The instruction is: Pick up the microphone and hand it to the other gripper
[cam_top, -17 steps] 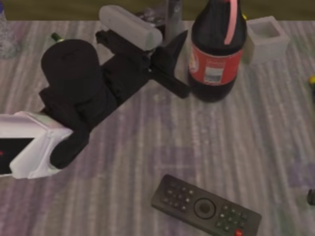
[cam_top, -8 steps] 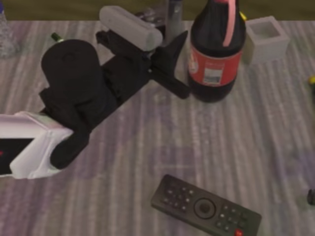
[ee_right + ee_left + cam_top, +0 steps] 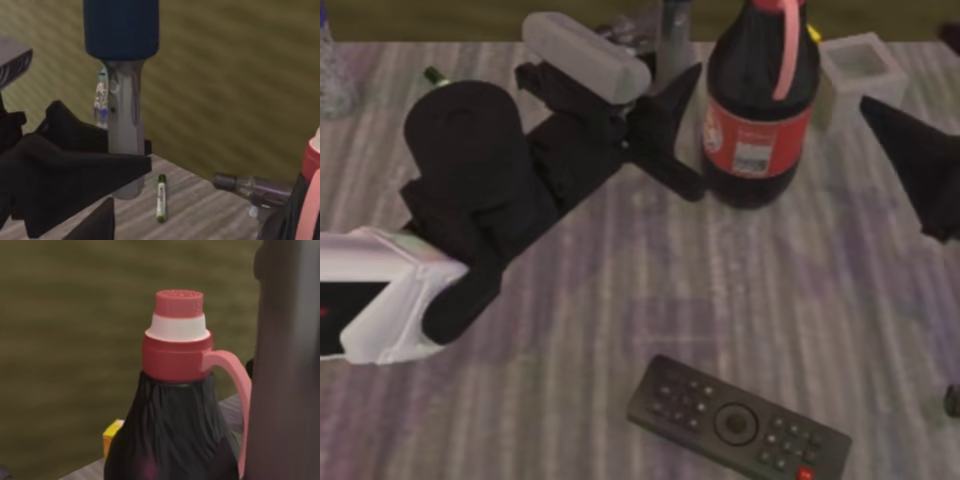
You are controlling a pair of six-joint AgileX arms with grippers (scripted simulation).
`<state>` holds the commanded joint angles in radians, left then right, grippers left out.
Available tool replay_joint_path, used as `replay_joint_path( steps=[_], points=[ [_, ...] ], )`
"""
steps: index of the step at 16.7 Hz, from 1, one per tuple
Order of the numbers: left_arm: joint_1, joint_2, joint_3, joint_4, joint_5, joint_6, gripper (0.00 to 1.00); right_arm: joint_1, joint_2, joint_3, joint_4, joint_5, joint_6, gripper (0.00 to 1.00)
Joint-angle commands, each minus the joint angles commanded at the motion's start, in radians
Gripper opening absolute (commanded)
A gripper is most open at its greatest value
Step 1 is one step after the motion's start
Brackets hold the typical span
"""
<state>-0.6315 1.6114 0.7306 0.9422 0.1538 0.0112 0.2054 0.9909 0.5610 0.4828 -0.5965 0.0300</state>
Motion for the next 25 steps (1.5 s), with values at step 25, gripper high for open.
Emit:
replay_joint_path(
  steps=[25],
  points=[
    [0.0,0.0,0.0,0.0,0.0,0.0,0.0,0.289,0.698,0.509,0.179,-0.06,0.001,1.0]
  ],
)
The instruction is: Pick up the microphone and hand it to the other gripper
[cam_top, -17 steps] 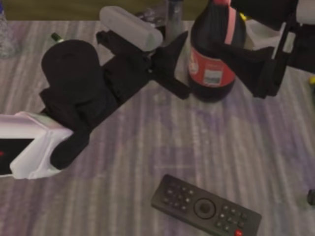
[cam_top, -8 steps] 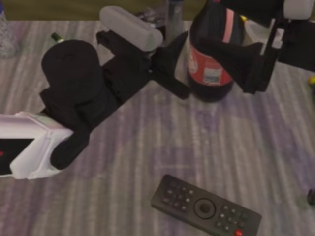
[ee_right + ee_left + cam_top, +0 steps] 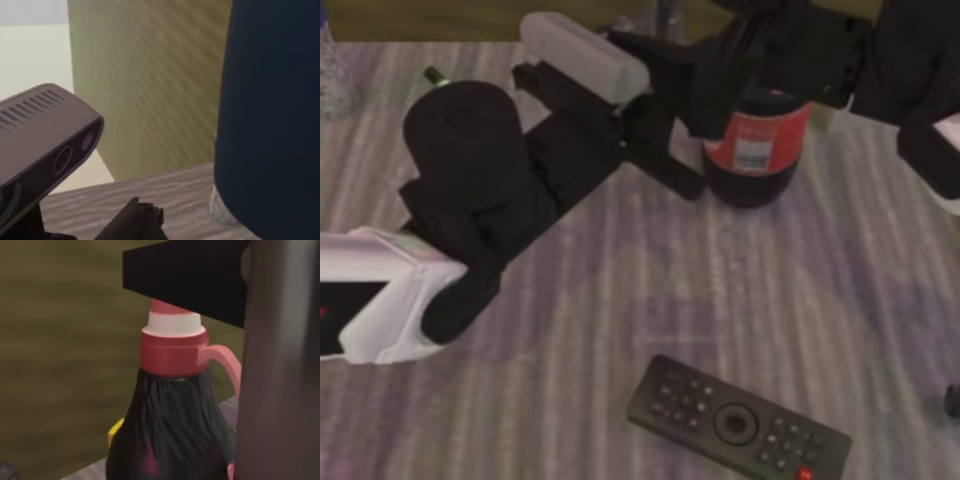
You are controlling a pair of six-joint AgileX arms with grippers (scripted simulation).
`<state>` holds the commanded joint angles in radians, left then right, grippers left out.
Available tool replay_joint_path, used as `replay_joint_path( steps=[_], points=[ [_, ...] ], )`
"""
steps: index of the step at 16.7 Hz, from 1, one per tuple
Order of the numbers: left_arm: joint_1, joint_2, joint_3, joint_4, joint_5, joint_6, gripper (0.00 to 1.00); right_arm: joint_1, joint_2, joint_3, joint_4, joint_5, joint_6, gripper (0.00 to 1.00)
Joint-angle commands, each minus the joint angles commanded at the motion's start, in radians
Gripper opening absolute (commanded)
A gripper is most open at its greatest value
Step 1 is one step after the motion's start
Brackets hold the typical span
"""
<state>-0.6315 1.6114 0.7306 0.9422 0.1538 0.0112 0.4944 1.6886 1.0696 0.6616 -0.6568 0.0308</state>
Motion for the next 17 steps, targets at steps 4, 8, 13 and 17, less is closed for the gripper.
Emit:
replay_joint_path(
  steps=[4,8,13,17],
  points=[
    [0.0,0.0,0.0,0.0,0.0,0.0,0.0,0.01,0.013,0.014,-0.001,0.01,-0.001,1.0],
    [0.0,0.0,0.0,0.0,0.0,0.0,0.0,0.01,0.013,0.014,-0.001,0.01,-0.001,0.77],
    [0.0,0.0,0.0,0.0,0.0,0.0,0.0,0.01,0.013,0.014,-0.001,0.01,-0.001,0.4],
    [0.0,0.0,0.0,0.0,0.0,0.0,0.0,0.01,0.013,0.014,-0.001,0.01,-0.001,0.1]
  ],
)
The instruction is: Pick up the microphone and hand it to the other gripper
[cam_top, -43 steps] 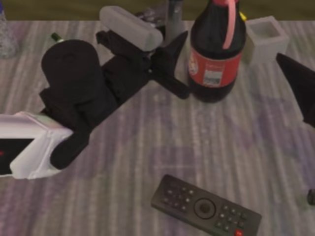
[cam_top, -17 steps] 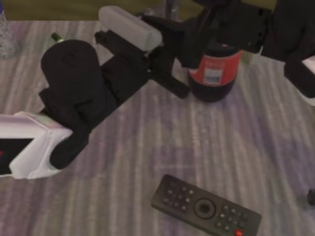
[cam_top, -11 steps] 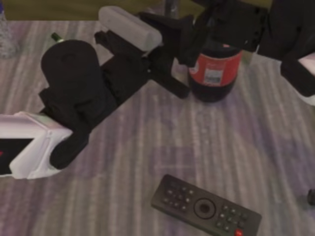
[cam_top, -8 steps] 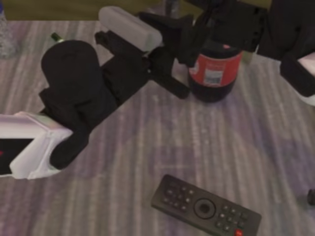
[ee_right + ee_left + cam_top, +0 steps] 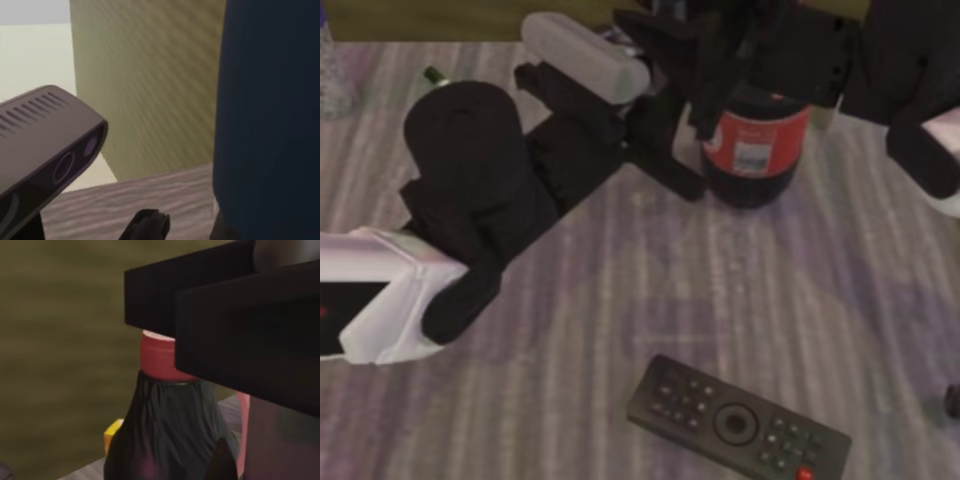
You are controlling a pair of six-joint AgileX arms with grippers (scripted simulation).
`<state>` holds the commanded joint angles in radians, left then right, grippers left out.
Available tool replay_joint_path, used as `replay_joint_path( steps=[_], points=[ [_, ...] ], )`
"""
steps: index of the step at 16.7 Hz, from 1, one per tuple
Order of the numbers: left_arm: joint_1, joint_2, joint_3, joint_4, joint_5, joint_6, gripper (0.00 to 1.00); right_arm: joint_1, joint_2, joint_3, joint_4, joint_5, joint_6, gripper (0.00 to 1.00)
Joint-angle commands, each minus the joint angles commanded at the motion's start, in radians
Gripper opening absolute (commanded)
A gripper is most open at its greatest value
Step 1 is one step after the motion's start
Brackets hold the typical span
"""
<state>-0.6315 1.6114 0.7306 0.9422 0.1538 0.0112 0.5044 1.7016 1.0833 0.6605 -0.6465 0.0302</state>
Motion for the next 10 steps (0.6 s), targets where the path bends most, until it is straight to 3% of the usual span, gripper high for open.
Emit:
replay_joint_path(
  steps=[2,10],
  points=[
    [0.0,0.0,0.0,0.0,0.0,0.0,0.0,0.0,0.0,0.0,0.0,0.0,0.0,0.0],
    [0.0,0.0,0.0,0.0,0.0,0.0,0.0,0.0,0.0,0.0,0.0,0.0,0.0,0.0]
  ],
)
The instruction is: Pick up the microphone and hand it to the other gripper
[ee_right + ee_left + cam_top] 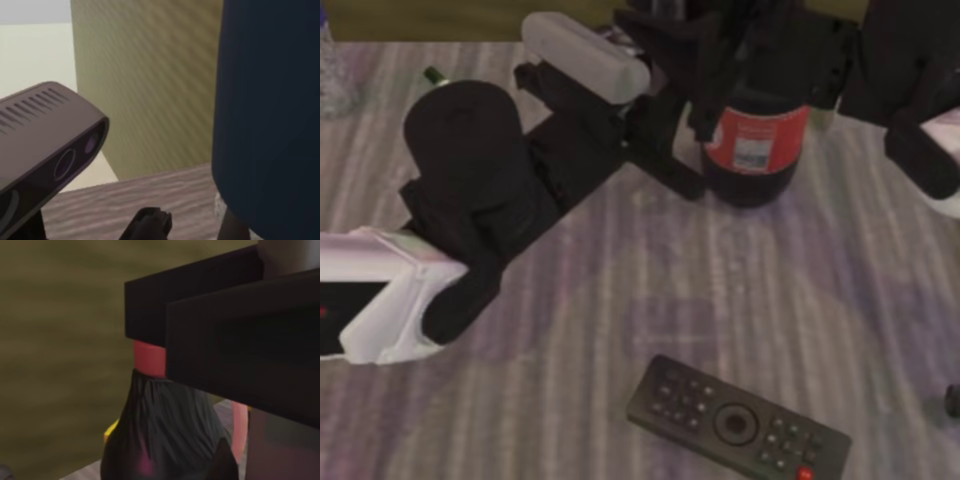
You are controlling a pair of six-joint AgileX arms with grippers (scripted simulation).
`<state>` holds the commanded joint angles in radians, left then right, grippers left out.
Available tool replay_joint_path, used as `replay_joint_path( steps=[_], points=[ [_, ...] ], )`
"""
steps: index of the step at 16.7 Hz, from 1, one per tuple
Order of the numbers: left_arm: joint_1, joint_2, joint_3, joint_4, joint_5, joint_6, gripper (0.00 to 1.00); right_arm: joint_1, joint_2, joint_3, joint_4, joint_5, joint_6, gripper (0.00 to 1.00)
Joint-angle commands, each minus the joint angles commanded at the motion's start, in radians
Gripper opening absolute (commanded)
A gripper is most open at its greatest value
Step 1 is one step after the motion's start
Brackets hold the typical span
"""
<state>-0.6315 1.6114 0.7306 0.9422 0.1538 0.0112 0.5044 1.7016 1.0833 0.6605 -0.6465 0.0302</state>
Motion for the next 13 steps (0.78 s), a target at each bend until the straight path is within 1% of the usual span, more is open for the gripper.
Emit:
replay_joint_path(
  steps=[13],
  points=[
    [0.0,0.0,0.0,0.0,0.0,0.0,0.98,0.0,0.0,0.0,0.0,0.0,0.0,0.0]
  ],
)
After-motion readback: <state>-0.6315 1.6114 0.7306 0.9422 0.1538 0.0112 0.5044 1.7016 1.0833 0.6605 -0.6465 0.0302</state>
